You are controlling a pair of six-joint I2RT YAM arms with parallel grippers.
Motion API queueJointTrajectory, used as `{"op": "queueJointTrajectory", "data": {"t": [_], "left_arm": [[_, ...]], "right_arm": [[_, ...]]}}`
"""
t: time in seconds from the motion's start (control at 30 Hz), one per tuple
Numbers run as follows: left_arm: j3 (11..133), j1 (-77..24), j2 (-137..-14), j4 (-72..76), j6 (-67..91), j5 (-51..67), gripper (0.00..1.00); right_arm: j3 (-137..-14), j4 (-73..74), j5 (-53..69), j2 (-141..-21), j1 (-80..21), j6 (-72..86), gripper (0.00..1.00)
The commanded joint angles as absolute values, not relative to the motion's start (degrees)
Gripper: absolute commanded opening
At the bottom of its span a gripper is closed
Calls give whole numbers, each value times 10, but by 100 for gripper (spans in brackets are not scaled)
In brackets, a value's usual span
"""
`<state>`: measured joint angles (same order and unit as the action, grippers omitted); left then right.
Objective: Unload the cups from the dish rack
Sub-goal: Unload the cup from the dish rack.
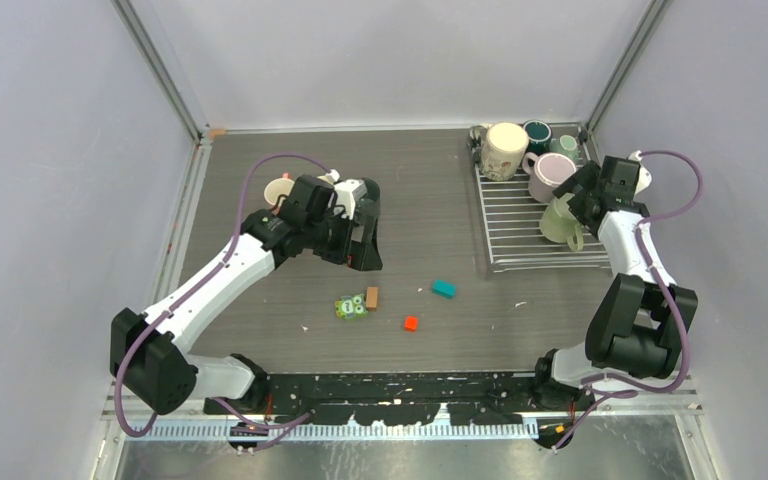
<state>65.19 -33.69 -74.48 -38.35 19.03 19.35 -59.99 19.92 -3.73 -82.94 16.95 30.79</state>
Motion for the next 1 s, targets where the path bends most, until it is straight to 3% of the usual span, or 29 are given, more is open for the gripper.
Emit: {"op": "queueJointTrajectory", "data": {"t": [0.0, 0.47, 0.73, 0.97], "left_arm": [[656, -340, -743, -372, 182, 200, 100], [657, -340, -743, -374, 182, 203, 100], [656, -341, -744, -373, 182, 206, 100], [656, -340, -748, -373, 182, 208, 100]], "right_arm": [[-599, 180, -12, -810, 170, 348, 100], [-584, 214, -68, -780, 104, 373, 100], [-672, 335, -187, -840, 69, 331, 100], [-743, 382, -210, -895, 64, 290, 100]]}}
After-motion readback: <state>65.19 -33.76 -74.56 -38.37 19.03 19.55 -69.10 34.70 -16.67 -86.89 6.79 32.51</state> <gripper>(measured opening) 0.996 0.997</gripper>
